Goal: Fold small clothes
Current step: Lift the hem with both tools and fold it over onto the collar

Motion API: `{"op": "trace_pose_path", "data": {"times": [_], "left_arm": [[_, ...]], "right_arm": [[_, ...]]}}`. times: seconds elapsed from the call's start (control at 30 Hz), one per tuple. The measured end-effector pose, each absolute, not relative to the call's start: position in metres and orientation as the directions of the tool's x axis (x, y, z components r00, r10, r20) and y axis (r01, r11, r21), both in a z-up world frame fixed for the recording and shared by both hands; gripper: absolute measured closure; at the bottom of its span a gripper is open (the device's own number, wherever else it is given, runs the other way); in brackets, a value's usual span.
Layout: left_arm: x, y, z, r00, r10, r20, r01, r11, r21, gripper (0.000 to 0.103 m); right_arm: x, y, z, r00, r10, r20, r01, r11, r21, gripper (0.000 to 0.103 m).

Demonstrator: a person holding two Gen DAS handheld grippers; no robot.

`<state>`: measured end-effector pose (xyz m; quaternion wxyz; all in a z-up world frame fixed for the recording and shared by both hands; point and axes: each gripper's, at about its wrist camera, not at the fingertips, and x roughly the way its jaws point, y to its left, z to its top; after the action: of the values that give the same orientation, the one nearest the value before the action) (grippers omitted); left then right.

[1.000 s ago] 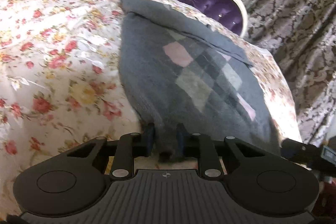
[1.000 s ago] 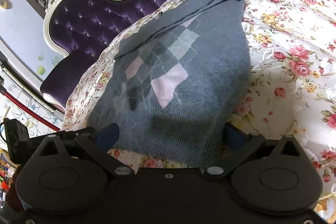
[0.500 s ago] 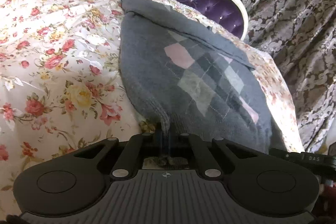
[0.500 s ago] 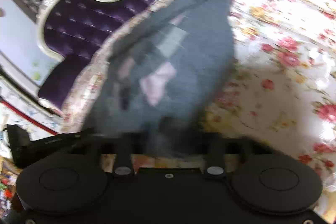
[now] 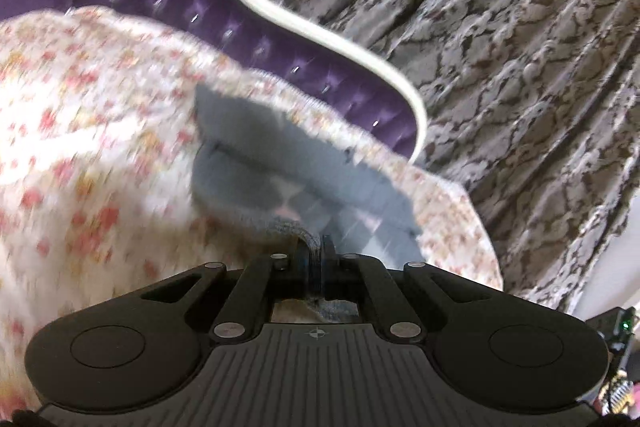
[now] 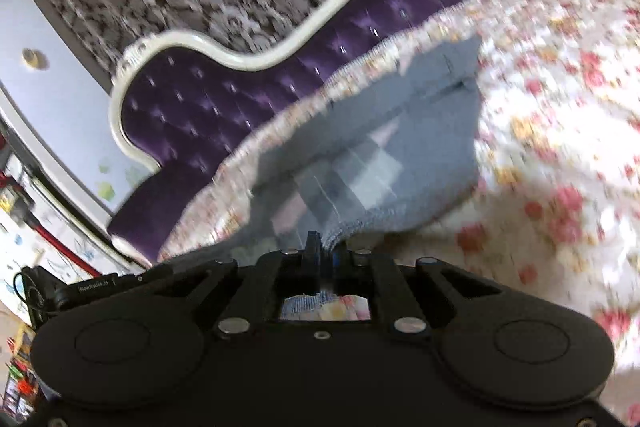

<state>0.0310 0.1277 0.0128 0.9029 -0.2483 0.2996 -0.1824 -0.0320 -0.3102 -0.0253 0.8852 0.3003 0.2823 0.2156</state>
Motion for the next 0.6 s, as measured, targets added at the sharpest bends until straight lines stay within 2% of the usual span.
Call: {"op": "trace_pose_path", "data": {"times": [0.17,0.33,0.6], "left_arm": [[0.068,0.128,0.038,0.771,-0.5,-0.396,0.237,0.801,-0.551,0.099],[0.119,0.123,0.054,0.81,-0.468,-0.353,0.251,0.822,-0.511,0.099],[0.227,0.104,0.046,0.824,-0.426,-0.374,0.216,0.846,-0.488,0.099]], "right_arm": [[0.0,-0.315,-0.005,0.768,0.565,-0.302,-0.249,0.698,0.671,0.09],[0.053,-0.325,0.014,0.786,0.571,-0.237,-0.289,0.678,0.676,0.09],[0.158,-0.338,0.012,0.83,0.508,-0.229,-0.267,0.723,0.637,0.09]]}}
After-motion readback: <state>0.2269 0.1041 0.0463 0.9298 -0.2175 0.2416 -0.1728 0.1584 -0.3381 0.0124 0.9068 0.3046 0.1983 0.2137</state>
